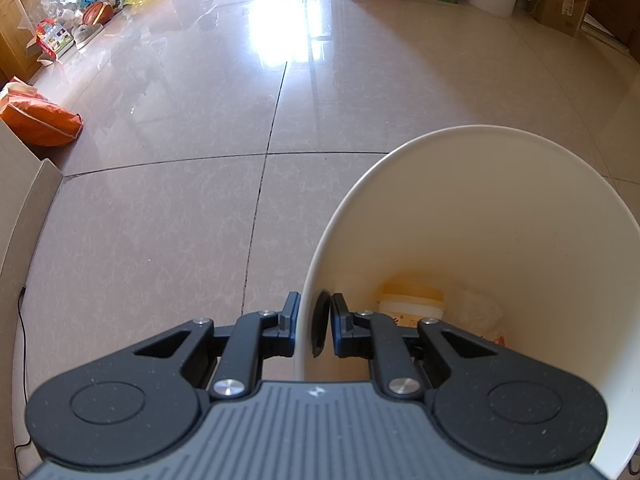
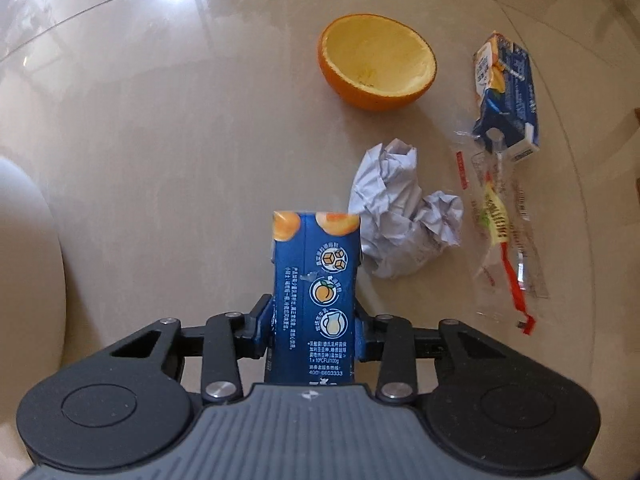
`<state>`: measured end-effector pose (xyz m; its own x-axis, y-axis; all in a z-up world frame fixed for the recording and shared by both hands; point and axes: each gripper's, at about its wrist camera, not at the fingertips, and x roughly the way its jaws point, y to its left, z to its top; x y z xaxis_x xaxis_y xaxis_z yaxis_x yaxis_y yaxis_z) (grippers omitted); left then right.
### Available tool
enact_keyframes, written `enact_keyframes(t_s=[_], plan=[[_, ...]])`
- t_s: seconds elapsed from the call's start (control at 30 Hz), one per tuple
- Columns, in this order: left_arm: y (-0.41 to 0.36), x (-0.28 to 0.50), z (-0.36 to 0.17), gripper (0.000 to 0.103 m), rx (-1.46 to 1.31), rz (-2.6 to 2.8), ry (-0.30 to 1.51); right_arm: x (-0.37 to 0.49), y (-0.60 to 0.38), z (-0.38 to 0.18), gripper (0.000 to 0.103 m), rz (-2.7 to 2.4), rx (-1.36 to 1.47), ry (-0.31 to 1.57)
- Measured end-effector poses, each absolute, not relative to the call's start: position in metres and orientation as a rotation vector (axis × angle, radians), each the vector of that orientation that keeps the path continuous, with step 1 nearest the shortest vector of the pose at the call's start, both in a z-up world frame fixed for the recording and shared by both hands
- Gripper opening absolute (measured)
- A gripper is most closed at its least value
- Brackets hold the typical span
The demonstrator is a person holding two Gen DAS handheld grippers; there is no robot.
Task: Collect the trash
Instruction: 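Carry the juice carton over the bin and release it with the right tool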
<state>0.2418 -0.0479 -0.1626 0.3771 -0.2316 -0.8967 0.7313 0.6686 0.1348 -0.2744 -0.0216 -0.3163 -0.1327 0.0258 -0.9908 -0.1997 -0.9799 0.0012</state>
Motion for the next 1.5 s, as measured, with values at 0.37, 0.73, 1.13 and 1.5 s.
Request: enact_keyframes(t_s=[0.37,0.73,1.13,1.5], plan=[[-0.050,0.235,-0.162,0.014,0.600,-0.671,0.982,-0.260,-0.022,-0.176,0.042,2.481,-1.971,0.105],[-0.051,0.228,-0.162,0.014,0.609,-0.673,0.970,-0.276,-0.090,0.011,0.043,2.885,-1.851,-0.019],[-0.047,0.232,-0.158,0.013,0.598,-0.695,0.969,-0.280,-0.157,0.041,0.071,2.918,-1.785,-0.254],[-0.052,0.239,-0.158,0.013,0.587,-0.678,0.990,-0.244,-0.093,0.035,0.080,2.848,-1.692,-0.261]])
